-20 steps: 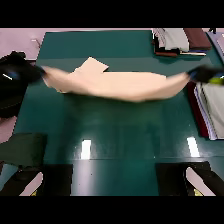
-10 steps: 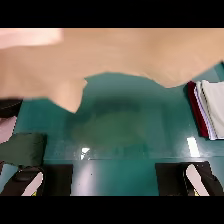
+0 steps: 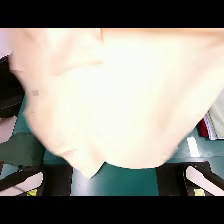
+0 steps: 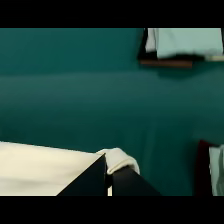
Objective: Fold the shirts.
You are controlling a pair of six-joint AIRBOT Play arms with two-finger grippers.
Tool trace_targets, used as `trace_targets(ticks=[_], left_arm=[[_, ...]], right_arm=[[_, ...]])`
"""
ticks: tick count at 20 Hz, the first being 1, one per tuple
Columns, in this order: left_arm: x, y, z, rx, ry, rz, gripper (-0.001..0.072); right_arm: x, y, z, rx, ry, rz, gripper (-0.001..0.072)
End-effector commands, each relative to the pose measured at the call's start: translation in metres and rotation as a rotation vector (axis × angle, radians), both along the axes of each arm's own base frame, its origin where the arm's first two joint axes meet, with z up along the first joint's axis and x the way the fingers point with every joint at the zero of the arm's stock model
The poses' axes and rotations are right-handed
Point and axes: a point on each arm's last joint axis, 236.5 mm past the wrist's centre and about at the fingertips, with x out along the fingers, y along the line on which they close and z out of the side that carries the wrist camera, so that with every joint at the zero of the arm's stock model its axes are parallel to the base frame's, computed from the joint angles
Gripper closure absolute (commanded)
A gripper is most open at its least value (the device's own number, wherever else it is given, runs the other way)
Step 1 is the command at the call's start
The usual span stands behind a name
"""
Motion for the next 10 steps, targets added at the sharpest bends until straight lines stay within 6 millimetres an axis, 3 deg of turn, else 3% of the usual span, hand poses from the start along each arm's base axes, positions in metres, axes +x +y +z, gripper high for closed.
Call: trace_targets(ticks=[1,3,5,7,10], left_arm=[[0.060,-0.007,-0.139,0.013,0.404,-0.065,0.0684],[0.086,-0.010,-0.205,0.006,0.556,-0.071,0.0684],[0.105,-0.010,-0.260,0.006,0.660,-0.069,0.0684],[0.124,-0.005,-0.302,0.014,0.705,-0.047,0.0684],[0.143,0.009,-0.340,0.058,0.717,0.010,0.0685]], right_arm=[[0.038,0.005,-0.141,-0.108,0.384,0.038,0.0701],[0.056,0.017,-0.206,-0.133,0.527,0.084,0.0702],[0.077,0.022,-0.256,-0.126,0.604,0.098,0.0702],[0.094,0.020,-0.287,-0.109,0.655,0.089,0.0701],[0.121,0.024,-0.293,-0.082,0.642,0.100,0.0701]])
